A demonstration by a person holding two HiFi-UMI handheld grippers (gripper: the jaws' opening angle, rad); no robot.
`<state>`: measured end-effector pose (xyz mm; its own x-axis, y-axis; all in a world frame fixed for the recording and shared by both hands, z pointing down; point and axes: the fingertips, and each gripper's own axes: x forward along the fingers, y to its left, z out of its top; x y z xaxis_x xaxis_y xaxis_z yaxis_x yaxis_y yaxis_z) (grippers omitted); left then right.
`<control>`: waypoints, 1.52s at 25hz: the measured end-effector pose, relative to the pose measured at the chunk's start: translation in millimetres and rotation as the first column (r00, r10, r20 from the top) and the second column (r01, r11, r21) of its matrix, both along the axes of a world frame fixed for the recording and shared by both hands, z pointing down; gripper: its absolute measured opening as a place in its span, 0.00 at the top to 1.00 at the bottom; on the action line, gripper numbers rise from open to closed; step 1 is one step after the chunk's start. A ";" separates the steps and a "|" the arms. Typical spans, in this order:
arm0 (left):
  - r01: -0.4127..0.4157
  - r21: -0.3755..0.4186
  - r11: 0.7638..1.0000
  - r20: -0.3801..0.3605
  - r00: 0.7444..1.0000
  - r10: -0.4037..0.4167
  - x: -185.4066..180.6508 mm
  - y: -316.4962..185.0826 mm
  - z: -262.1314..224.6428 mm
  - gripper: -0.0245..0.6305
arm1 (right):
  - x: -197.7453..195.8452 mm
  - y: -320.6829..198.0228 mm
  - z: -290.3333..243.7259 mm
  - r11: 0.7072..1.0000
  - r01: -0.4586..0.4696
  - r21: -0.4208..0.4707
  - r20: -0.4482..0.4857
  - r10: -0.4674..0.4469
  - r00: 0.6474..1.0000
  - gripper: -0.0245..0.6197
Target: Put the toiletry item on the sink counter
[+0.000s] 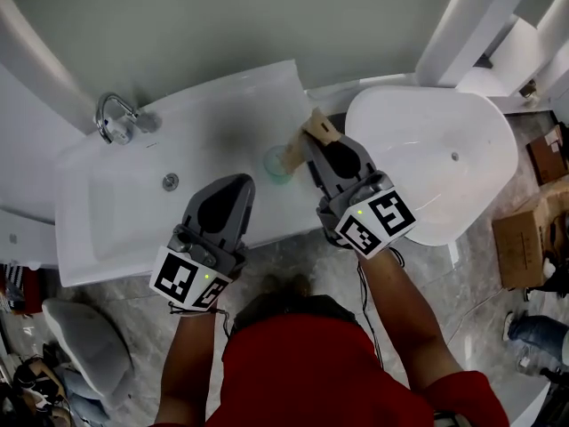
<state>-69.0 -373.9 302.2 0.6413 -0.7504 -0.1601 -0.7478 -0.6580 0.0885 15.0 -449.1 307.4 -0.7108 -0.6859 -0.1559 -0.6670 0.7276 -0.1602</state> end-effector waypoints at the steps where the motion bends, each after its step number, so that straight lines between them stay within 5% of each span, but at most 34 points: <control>1: -0.001 -0.005 1.000 0.003 1.000 0.001 0.2 -4.8 3.3 0.93 | -1.6 -5.0 7.0 1.000 -0.005 -0.008 -0.004 0.005 1.000 0.89; 20: -0.037 -0.117 0.992 -0.029 0.999 0.034 -14.9 -42.7 51.8 0.93 | -37.6 -47.2 121.3 0.981 -0.023 -0.193 -0.155 -0.007 0.988 0.89; 32: -0.066 -0.137 0.988 -0.047 0.997 0.060 -16.1 -46.4 61.0 0.93 | -32.9 -48.2 159.1 0.961 -0.051 -0.270 -0.307 -0.036 0.951 0.88; 38: -0.078 -0.136 0.988 -0.051 0.996 0.072 -14.6 -44.0 61.5 0.93 | -24.5 -44.8 168.4 0.947 -0.065 -0.314 -0.331 -0.045 0.942 0.74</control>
<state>-83.7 -417.9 363.7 0.6911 -0.7172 -0.0892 -0.6896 -0.6913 0.2156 -9.6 -493.9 475.8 -0.6763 -0.6673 0.3121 -0.7286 0.6683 -0.1498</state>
